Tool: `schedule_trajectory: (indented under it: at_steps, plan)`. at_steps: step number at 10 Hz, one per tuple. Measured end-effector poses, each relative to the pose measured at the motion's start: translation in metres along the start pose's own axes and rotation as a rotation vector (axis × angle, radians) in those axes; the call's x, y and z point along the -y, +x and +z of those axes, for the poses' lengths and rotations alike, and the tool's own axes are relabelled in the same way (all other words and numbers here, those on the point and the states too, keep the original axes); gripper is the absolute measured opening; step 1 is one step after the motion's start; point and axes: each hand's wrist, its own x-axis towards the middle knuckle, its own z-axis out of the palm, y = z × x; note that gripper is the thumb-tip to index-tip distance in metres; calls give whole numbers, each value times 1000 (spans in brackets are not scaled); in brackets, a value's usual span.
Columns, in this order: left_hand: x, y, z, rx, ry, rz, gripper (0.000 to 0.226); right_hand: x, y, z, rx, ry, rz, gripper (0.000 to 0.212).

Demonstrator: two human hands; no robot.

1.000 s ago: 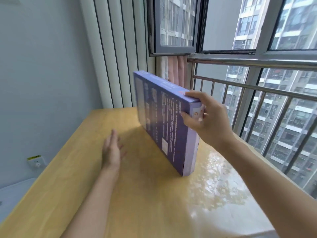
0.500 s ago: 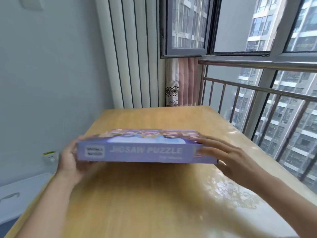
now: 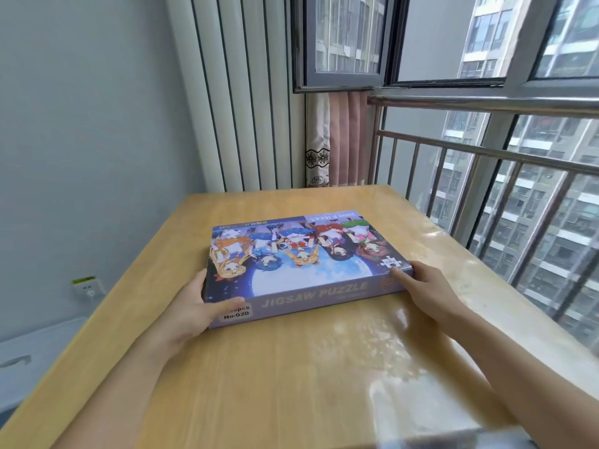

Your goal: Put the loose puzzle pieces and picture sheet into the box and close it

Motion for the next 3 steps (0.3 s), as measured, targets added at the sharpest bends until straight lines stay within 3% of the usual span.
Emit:
schedule_trajectory:
  at_steps: [1, 2, 3]
  plan:
    - [6, 35, 1, -139, -9, 47, 46, 10, 14, 17, -96, 38, 50, 20]
    - [9, 66, 12, -307, 115, 19, 62, 21, 27, 36, -199, 78, 71, 20]
    - [0, 77, 25, -412, 138, 10, 67, 35, 39, 39, -205, -3, 105, 38]
